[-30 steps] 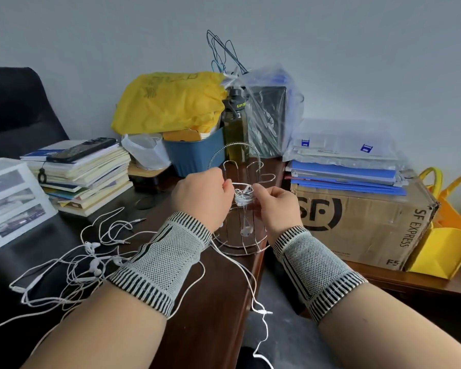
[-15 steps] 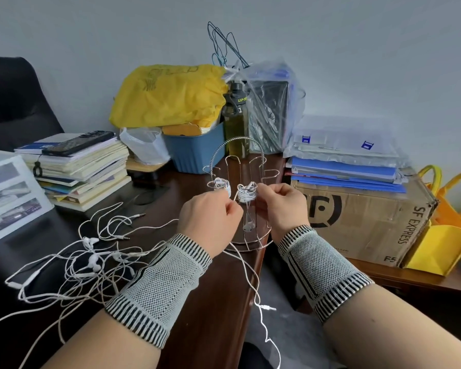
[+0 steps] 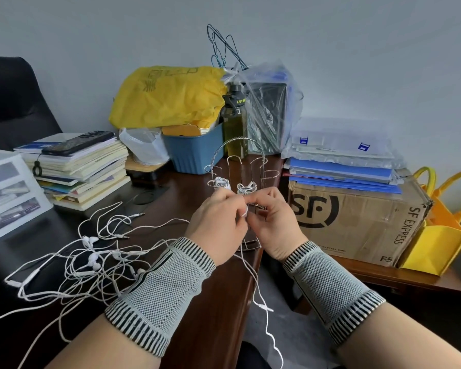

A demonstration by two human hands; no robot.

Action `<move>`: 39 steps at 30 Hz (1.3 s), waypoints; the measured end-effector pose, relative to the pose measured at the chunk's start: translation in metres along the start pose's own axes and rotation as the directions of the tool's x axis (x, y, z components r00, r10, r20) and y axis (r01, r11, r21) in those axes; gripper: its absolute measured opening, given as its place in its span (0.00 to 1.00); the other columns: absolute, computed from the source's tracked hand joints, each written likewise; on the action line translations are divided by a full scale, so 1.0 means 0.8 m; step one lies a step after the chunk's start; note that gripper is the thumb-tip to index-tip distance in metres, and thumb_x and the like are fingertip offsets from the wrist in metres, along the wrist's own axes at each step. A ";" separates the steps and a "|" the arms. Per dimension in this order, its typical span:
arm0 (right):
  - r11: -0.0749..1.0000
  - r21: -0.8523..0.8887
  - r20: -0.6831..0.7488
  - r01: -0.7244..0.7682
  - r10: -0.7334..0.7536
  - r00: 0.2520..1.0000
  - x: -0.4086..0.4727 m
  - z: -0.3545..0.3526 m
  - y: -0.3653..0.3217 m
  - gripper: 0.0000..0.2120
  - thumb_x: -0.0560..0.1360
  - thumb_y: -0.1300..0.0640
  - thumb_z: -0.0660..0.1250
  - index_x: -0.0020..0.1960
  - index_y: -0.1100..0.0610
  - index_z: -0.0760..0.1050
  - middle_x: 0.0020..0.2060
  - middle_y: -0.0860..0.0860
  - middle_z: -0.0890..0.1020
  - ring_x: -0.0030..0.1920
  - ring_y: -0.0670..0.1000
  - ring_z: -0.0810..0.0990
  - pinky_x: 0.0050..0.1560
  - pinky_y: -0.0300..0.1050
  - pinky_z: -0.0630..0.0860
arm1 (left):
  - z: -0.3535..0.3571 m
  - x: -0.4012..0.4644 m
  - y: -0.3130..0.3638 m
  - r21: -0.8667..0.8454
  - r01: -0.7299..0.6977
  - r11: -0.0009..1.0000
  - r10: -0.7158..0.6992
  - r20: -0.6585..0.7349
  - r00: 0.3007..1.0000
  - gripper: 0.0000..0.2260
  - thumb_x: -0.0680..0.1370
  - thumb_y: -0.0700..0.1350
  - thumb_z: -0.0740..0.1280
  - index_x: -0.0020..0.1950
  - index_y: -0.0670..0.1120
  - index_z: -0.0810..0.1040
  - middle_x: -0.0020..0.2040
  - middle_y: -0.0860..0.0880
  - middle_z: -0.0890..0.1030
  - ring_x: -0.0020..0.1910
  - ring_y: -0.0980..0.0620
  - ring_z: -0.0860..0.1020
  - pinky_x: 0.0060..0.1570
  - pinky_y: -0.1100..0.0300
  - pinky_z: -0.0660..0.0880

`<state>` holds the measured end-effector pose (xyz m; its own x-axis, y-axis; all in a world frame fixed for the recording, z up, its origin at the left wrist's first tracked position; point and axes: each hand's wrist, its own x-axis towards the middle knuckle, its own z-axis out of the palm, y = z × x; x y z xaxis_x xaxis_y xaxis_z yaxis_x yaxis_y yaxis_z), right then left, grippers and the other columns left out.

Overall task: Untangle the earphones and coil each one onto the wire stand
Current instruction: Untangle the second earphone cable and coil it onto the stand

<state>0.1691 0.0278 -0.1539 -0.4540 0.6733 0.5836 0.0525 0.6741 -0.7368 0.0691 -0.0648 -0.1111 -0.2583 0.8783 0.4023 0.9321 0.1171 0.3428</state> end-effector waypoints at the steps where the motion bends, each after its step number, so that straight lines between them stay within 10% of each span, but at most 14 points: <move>1: 1.000 -0.012 -0.007 0.003 -0.003 1.000 0.000 -0.001 0.000 0.16 0.71 0.66 0.72 0.46 0.44 0.78 0.44 0.43 0.72 0.46 0.41 0.74 0.49 0.33 0.74 | -0.002 0.000 0.002 0.002 0.005 1.000 -0.005 -0.007 1.000 0.06 0.78 0.46 0.65 0.44 0.54 0.70 0.52 0.57 0.72 0.42 0.53 0.73 0.45 0.62 0.67; 10: 0.955 0.225 -0.110 -0.192 0.221 0.969 0.001 -0.009 -0.002 0.08 0.74 0.60 0.71 0.40 0.48 0.79 0.38 0.48 0.83 0.38 0.44 0.81 0.42 0.39 0.78 | -0.007 -0.007 -0.020 -0.178 0.272 0.946 -0.243 0.169 0.955 0.08 0.78 0.43 0.64 0.39 0.49 0.75 0.32 0.52 0.82 0.33 0.57 0.78 0.39 0.58 0.73; 14: 0.873 0.393 -0.109 -0.289 0.356 0.928 0.004 -0.008 0.002 0.05 0.74 0.61 0.71 0.41 0.54 0.81 0.37 0.52 0.84 0.38 0.46 0.80 0.45 0.44 0.78 | -0.016 -0.017 -0.020 -0.726 0.404 0.557 -0.220 0.340 0.914 0.08 0.79 0.39 0.66 0.39 0.43 0.78 0.31 0.50 0.78 0.30 0.55 0.75 0.39 0.56 0.73; 18: 0.748 0.563 -0.087 -0.353 0.478 0.874 0.006 -0.005 -0.002 0.08 0.75 0.64 0.68 0.39 0.57 0.80 0.38 0.58 0.82 0.40 0.54 0.77 0.45 0.50 0.75 | -0.023 -0.002 0.007 -0.888 0.357 0.290 -0.245 0.292 0.925 0.06 0.78 0.40 0.66 0.43 0.41 0.80 0.32 0.50 0.78 0.31 0.56 0.75 0.35 0.64 0.71; 23: 0.612 0.679 -0.021 -0.406 0.568 0.823 0.013 -0.009 -0.011 0.11 0.78 0.62 0.64 0.37 0.60 0.77 0.30 0.53 0.81 0.34 0.50 0.77 0.36 0.40 0.74 | -0.006 0.028 0.027 -0.773 0.384 0.504 -0.523 0.080 0.849 0.10 0.79 0.45 0.66 0.41 0.44 0.82 0.31 0.51 0.84 0.28 0.60 0.79 0.29 0.66 0.71; 30: 0.677 0.534 -0.067 -0.506 0.631 0.773 0.035 -0.008 -0.012 0.16 0.75 0.56 0.67 0.28 0.55 0.75 0.28 0.54 0.80 0.34 0.55 0.77 0.39 0.50 0.75 | 0.003 0.034 0.020 -0.375 0.372 0.849 -0.426 -0.071 0.902 0.20 0.81 0.48 0.59 0.33 0.46 0.81 0.28 0.51 0.82 0.35 0.52 0.82 0.46 0.56 0.79; 39: 0.663 0.481 -0.041 -0.574 0.671 0.740 0.041 -0.012 -0.010 0.12 0.73 0.57 0.69 0.31 0.58 0.76 0.27 0.53 0.80 0.34 0.53 0.80 0.41 0.50 0.78 | 0.022 0.021 0.007 -0.533 0.365 0.763 -0.411 0.036 0.911 0.17 0.80 0.42 0.57 0.33 0.46 0.78 0.40 0.50 0.86 0.39 0.56 0.84 0.48 0.53 0.81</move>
<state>0.1620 0.0477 -0.1257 -0.2646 0.9631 -0.0485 -0.1321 -0.0860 -0.9875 0.0742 -0.0415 -0.1176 -0.6091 0.7688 0.1951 0.4815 0.1629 0.8612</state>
